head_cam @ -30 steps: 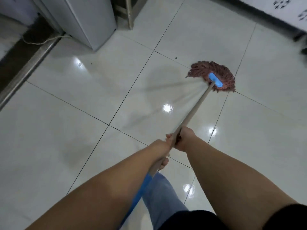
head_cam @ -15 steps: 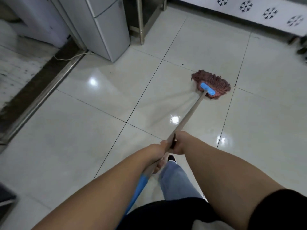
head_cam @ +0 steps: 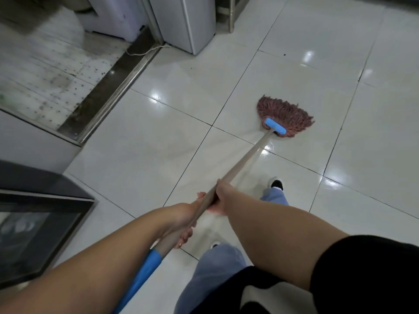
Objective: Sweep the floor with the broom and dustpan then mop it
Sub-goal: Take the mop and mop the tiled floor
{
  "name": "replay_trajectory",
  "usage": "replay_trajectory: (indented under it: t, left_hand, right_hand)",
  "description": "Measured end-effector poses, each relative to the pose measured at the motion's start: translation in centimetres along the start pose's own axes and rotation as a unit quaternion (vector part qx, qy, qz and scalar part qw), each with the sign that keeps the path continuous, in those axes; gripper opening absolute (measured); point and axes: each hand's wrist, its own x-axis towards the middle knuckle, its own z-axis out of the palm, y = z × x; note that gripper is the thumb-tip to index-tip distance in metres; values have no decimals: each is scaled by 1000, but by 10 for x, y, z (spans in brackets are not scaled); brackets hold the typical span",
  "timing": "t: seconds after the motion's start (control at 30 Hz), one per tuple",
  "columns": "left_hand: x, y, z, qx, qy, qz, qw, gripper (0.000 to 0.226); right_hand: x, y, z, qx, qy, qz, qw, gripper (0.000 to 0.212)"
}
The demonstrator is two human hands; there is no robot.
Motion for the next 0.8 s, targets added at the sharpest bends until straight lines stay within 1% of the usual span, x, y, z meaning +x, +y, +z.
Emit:
replay_trajectory:
  t: [0.1,0.17,0.23,0.3,0.4,0.53,0.63,0.7,0.8]
  left_hand:
    - [3,4,13,11,14,1,1000,73]
    - [6,16,21,4,0,10,1000,70]
    - [8,31,25,-4,-9,14,1000,67]
    - [11,47,25,-2,-3,7,1000,65]
    - [15,83,28,-6,-6,11,1000,63]
    - [16,156,41,-17,-15,32,999,61]
    - [18,228,50,-23,-21,42,999,61]
    - [16,281,55,-31,-24,49,998,61]
    - [11,363,61,-52,-30,82,995,59]
  right_hand:
    - [-4,4,-3,33,49,-35,998,30]
    - [-6,-3,-12,53,57,-69,995,22]
    - [-9,-15,-23,52,39,-75,995,24]
    - [-12,-30,-31,56,29,-72,995,28]
    - [-16,-63,-39,62,18,-72,995,29]
    - [-24,-129,-66,87,10,-78,993,38]
    - [-30,-194,-91,100,16,-85,991,32]
    - [-39,-242,-108,58,16,-105,993,36]
    - [-61,-320,-133,-35,20,-139,989,40]
